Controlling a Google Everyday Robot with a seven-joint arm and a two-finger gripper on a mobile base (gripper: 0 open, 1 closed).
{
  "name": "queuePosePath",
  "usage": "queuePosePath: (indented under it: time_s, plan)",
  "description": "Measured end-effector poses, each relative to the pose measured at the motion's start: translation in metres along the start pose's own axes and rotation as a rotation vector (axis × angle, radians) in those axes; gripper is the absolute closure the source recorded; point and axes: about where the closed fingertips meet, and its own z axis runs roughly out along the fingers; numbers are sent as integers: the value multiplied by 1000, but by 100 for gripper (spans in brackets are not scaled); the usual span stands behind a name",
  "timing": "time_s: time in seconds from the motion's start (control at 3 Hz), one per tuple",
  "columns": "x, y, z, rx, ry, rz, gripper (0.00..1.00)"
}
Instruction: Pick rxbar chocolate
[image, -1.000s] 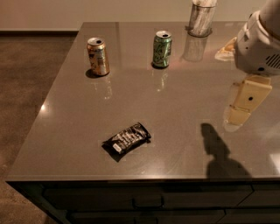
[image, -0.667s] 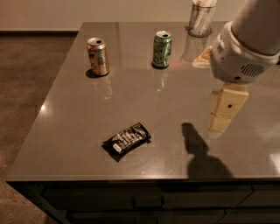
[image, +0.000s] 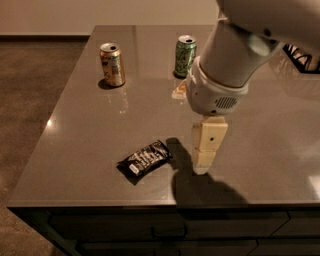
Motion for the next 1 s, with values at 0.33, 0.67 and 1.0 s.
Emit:
queuePosePath:
  time_s: [0.33, 0.67, 1.0]
  plan:
    - [-23, -2, 27, -19, 1, -54, 0]
    - [-40, -1, 54, -30, 11, -93, 0]
    - [-46, 2, 75, -50, 25, -109, 0]
